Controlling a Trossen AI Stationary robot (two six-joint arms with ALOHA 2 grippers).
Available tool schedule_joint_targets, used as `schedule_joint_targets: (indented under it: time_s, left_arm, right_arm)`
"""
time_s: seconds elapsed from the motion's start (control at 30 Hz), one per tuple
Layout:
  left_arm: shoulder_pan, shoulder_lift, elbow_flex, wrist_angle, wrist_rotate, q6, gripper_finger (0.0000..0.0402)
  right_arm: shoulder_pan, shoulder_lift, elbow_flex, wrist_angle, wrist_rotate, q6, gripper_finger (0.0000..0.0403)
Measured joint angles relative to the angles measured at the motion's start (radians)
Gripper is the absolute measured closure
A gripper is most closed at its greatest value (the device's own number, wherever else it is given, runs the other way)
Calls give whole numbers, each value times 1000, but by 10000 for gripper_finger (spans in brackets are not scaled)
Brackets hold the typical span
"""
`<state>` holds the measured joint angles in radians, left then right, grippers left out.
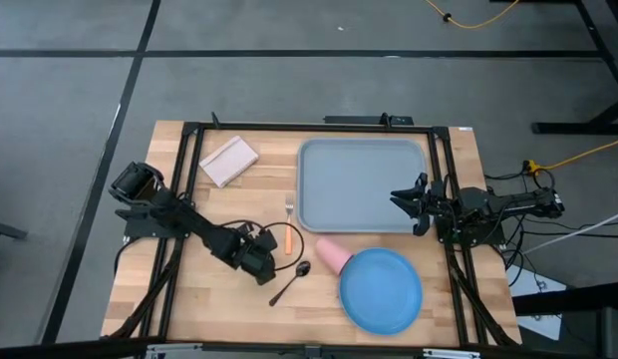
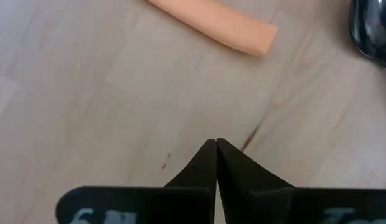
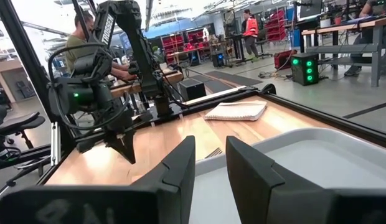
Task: Pick and place plate/cup/fork/spoon on tray
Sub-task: Put the pink cup on the top left of the gray serving tray
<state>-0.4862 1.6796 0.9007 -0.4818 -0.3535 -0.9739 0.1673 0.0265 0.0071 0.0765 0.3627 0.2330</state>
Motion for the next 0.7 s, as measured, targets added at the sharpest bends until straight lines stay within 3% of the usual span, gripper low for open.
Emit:
schedule_joint_targets:
  time_s: [0.1,0.27,0.37,0.5,0.6,0.7]
  left_arm:
    - [-2,0,0,40,-31,18,401]
    - [-13,-20,1,163,-207,196,401]
    - [-24,-76,2,166,-272,313,401]
    - [-50,-175,2,154,-263,569,401]
    - [-77,-247,2,128,-253,722,401]
    - [-95,-324,-37,94,-256,745,401]
  right_arm:
    - [0,0,0,0,0,23,308]
    - [0,0,0,33,-6,70,308]
    - [-1,0,0,176,-123,80,308]
    - [0,36,0,416,-315,38,308]
    - [0,126,0,459,-294,51,308]
    - [0,278,0,508,-221,77,308]
